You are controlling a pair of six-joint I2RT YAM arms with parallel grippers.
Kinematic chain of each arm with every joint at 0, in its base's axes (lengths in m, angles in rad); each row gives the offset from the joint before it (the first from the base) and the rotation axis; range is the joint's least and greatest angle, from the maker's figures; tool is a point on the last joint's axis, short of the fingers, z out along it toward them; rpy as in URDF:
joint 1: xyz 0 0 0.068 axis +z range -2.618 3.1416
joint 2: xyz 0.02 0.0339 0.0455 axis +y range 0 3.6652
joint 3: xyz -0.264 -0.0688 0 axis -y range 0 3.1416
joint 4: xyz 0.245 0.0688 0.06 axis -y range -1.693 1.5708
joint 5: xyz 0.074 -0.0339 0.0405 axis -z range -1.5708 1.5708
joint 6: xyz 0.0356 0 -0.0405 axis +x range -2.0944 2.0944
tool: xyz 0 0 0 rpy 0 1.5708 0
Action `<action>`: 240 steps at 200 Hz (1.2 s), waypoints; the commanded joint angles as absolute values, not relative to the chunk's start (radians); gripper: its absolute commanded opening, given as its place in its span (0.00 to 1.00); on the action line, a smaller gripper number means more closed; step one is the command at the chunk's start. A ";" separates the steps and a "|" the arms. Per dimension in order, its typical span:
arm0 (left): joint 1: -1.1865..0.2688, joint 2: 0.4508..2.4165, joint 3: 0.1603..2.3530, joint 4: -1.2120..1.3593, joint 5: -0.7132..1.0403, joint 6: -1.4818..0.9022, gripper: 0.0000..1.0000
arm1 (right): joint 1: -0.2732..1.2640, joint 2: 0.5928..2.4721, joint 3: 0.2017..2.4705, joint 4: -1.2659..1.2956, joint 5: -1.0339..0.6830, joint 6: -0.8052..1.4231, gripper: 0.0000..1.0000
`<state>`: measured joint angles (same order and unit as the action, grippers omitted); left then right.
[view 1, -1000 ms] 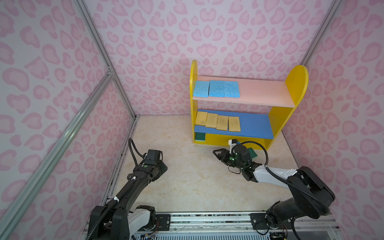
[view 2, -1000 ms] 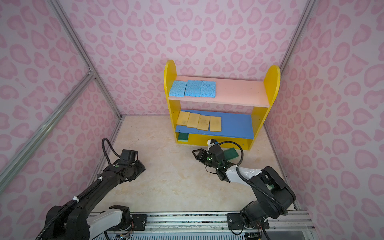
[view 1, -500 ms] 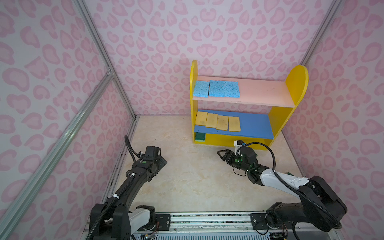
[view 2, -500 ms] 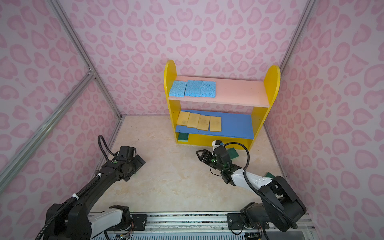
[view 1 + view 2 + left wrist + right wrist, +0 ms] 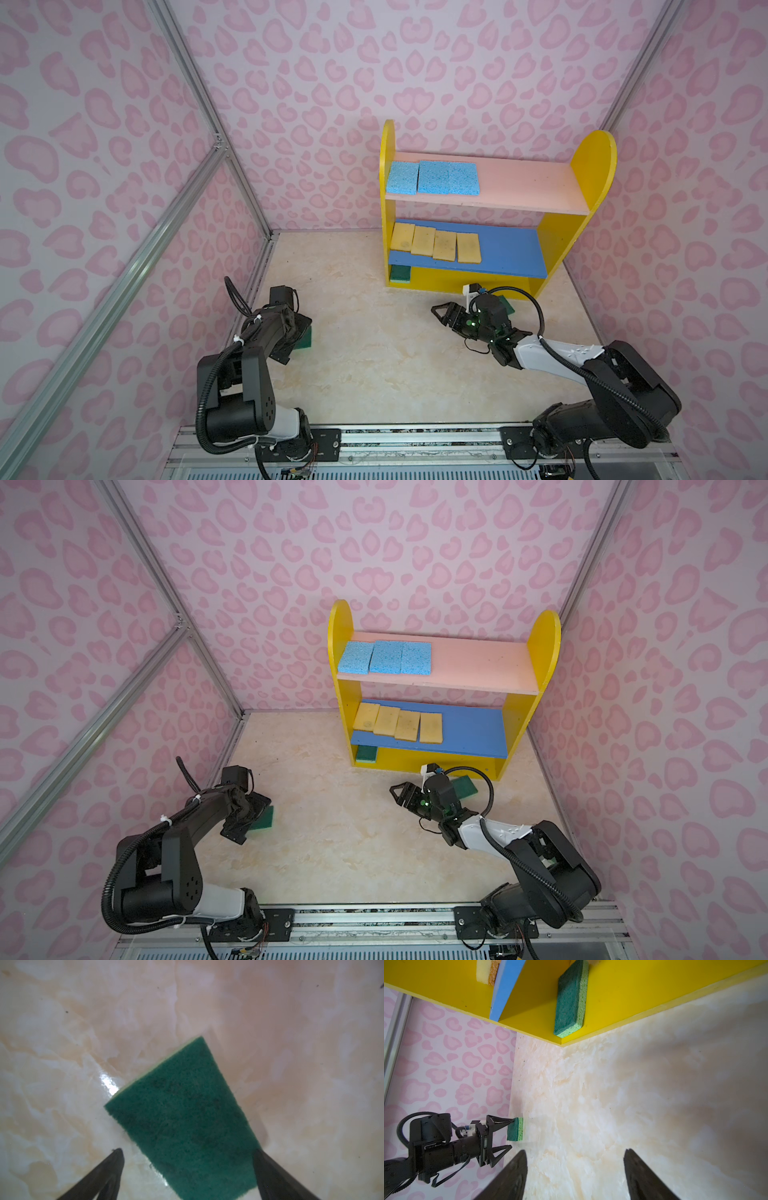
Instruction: Place and organize the cleaning sponges onto the shelf
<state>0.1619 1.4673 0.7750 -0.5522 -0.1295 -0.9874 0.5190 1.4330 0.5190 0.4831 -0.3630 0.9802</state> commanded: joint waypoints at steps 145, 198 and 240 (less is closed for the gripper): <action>0.179 1.592 0.840 -0.521 -0.155 -1.004 0.99 | 0.475 1.472 0.531 0.511 -0.414 0.950 0.73; 0.179 1.614 0.843 -0.513 -0.156 -0.990 0.96 | 0.475 1.447 0.526 0.489 -0.407 0.943 0.73; 0.167 1.572 0.811 -0.492 -0.154 -0.980 0.70 | 0.475 1.427 0.525 0.477 -0.399 0.945 0.72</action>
